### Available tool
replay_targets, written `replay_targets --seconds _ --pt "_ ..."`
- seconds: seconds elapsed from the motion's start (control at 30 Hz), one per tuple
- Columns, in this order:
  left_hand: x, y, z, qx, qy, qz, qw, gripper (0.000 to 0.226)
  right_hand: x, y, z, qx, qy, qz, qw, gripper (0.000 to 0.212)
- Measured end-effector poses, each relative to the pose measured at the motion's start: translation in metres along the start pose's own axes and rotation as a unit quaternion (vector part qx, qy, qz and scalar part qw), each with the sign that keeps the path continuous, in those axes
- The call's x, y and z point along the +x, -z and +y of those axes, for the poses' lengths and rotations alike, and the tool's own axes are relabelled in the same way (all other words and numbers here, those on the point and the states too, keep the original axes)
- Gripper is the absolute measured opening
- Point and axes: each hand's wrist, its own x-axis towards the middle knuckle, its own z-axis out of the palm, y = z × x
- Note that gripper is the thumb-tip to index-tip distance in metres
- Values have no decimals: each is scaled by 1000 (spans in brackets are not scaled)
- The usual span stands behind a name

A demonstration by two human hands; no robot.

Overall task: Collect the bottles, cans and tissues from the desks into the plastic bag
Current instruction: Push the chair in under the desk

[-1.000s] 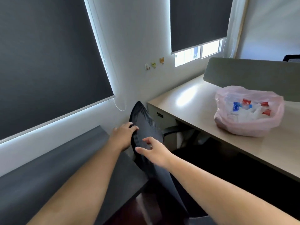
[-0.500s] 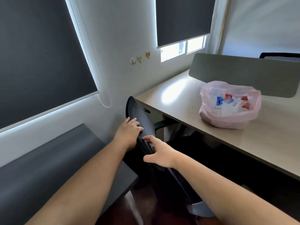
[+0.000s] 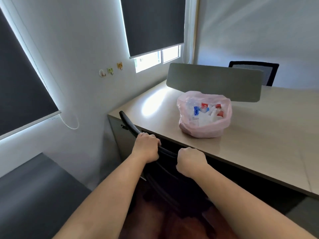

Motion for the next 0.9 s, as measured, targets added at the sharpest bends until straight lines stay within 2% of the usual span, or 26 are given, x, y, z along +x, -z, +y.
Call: replay_targets --seconds 0.07,0.17,0.37,0.57,0.8,0.9 --pt "13 -2 12 -39 9 23 999 40 6 -4 16 -18 -8 44 999 17" --pt "33 -3 31 -58 6 32 998 37 23 -1 47 -30 -23 54 998 18" --pt "61 -2 58 -84 -11 33 996 35 57 0 97 -22 -31 32 999 12" --pt "80 -3 81 -103 -31 50 993 33 70 17 133 -16 -34 -5 999 15" --pt "94 -6 84 -82 -38 45 995 33 79 26 142 13 -31 -23 999 15" --pt "102 8 81 -60 -58 -21 996 39 83 26 143 33 -20 -36 999 15"
